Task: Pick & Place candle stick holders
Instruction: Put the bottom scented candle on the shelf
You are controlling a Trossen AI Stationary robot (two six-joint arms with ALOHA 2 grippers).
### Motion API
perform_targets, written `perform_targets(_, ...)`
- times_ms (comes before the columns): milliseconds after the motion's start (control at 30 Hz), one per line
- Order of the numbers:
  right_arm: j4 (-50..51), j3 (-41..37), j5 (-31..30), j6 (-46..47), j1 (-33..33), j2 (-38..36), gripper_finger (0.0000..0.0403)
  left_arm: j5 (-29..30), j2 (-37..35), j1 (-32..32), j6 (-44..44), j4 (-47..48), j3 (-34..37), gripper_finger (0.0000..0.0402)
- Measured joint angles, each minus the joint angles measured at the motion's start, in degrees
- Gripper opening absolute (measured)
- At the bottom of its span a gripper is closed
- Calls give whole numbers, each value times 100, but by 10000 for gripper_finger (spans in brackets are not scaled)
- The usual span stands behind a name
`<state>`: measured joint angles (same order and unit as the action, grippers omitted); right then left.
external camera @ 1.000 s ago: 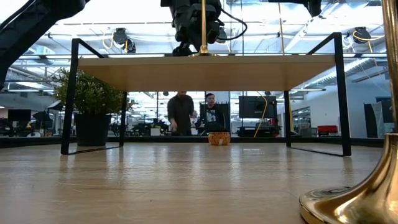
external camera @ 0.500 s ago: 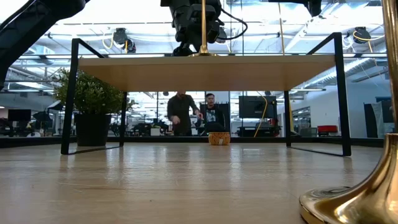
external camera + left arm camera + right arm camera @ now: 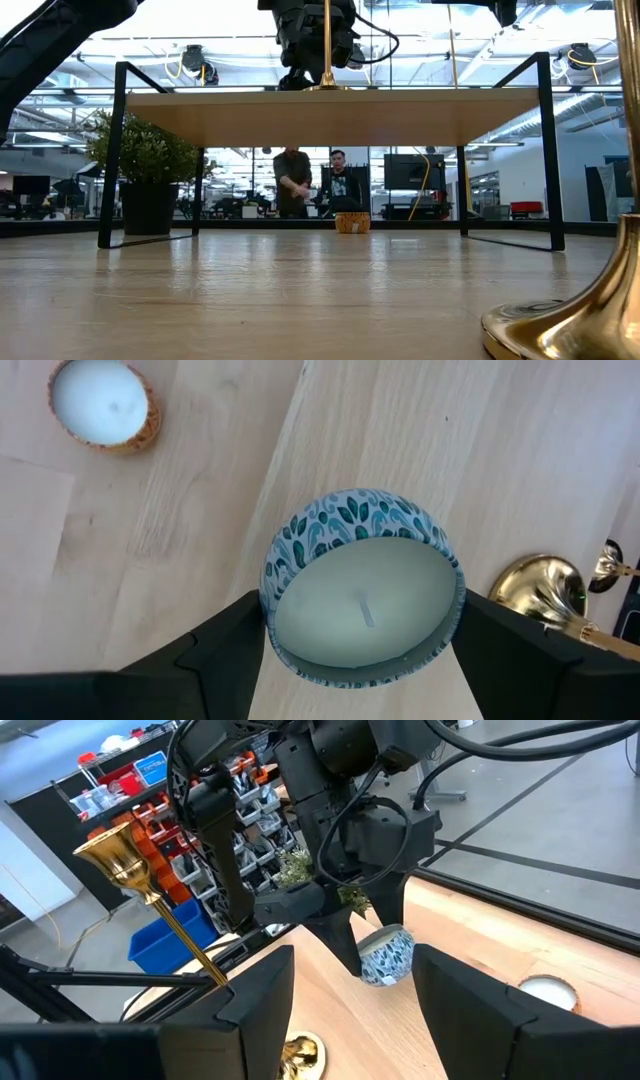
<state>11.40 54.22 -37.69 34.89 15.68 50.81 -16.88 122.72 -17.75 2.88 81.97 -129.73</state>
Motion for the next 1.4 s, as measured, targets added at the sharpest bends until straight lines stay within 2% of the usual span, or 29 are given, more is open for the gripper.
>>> perform_targets(1400, 0, 0, -26, -20, 0, 0, 200, 138, 57, 138, -255, -137, 247, 287)
